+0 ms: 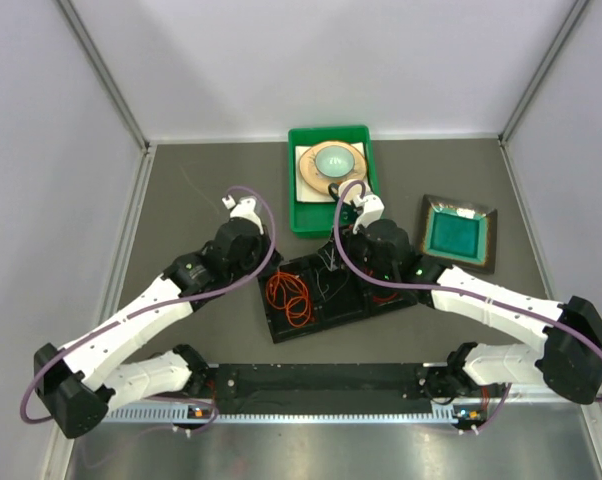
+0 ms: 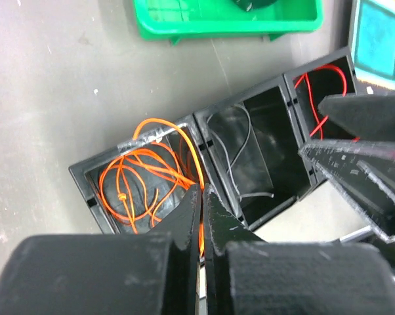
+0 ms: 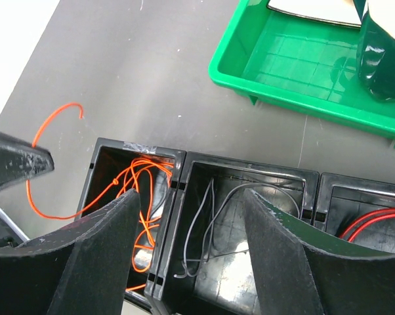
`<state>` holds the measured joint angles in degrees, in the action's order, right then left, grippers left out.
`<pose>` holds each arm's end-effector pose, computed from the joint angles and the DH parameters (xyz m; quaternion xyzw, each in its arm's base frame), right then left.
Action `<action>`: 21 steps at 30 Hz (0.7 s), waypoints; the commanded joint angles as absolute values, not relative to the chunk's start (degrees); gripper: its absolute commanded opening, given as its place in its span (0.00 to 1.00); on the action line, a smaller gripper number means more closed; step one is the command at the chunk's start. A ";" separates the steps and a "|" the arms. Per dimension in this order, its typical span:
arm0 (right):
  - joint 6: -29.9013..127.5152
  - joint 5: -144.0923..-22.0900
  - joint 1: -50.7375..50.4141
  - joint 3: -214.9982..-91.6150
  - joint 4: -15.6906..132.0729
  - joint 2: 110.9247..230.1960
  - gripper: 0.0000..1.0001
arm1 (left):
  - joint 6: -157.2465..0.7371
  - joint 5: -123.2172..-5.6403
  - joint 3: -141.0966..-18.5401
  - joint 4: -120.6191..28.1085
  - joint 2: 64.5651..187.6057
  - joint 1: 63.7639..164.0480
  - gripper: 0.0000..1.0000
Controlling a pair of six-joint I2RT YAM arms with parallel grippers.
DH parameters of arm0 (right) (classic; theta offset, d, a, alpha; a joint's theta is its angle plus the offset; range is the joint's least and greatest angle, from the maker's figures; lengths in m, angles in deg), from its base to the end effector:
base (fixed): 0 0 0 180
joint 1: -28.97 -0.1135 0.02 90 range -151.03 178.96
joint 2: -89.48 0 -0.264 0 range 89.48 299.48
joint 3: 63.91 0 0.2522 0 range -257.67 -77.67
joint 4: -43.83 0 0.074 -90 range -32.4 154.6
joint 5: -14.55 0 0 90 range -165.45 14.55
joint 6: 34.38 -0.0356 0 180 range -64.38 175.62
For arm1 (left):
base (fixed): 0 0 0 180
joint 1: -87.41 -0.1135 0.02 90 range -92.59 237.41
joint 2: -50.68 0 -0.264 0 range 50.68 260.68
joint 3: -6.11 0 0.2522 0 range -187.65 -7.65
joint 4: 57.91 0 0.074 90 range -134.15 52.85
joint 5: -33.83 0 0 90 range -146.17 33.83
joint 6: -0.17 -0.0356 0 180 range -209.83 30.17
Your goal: Untangle the cables
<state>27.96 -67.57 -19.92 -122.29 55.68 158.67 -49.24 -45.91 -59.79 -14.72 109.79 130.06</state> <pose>0.1843 0.2038 0.2709 -0.1155 0.8231 0.2977 0.4696 0.1681 -0.1462 0.3052 -0.0243 0.8896 -0.2386 0.3887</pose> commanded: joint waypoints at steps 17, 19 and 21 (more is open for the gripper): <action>27.76 -66.66 -19.29 -122.32 54.78 157.68 0.66 | -50.28 -52.48 -55.19 -16.91 119.68 132.93 0.49; 28.29 -65.09 -19.37 -122.23 55.31 157.16 0.70 | -50.90 -51.95 -56.95 -16.03 119.24 132.93 0.55; 29.77 -62.81 -19.20 -122.49 56.45 156.63 0.74 | -51.69 -50.55 -59.14 -15.07 118.44 132.93 0.57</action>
